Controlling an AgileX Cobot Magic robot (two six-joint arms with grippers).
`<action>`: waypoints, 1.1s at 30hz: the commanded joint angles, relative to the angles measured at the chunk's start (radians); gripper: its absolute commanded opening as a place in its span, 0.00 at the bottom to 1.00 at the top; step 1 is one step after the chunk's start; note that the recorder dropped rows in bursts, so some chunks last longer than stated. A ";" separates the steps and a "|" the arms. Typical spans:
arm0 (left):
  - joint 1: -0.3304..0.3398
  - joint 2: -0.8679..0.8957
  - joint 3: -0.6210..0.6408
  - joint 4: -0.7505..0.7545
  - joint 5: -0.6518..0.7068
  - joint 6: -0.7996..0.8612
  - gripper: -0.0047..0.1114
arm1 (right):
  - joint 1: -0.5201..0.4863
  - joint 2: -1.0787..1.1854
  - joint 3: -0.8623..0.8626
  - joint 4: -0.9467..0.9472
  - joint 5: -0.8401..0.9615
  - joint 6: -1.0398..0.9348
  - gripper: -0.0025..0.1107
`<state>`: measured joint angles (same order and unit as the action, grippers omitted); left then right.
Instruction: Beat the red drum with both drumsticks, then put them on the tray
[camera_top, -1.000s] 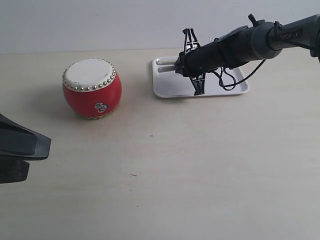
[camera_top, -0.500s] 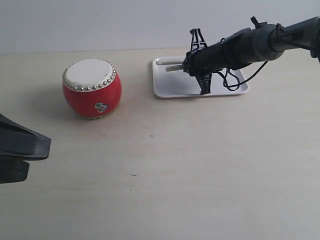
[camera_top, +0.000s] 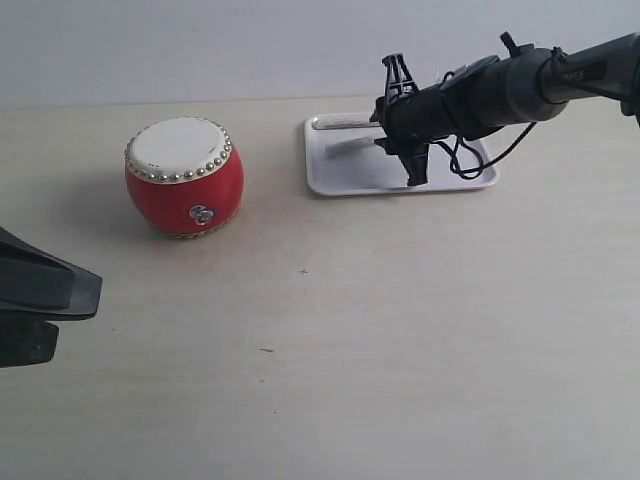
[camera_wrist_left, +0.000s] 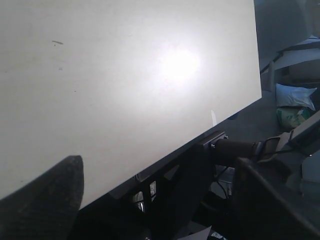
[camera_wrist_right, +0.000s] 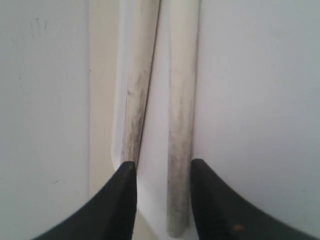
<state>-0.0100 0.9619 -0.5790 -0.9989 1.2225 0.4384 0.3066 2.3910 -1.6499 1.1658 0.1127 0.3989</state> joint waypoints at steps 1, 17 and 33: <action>-0.002 -0.008 -0.006 -0.009 -0.001 -0.003 0.71 | -0.004 -0.002 -0.005 -0.044 0.037 -0.009 0.39; -0.002 -0.008 -0.006 -0.007 -0.001 0.073 0.69 | -0.004 -0.157 -0.005 -0.266 0.157 -0.013 0.39; -0.002 -0.008 -0.006 -0.005 -0.001 0.241 0.04 | -0.024 -0.401 0.047 -0.802 0.509 -0.011 0.17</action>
<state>-0.0100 0.9619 -0.5790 -0.9989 1.2225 0.6485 0.2887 2.0392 -1.6367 0.4727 0.5730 0.3963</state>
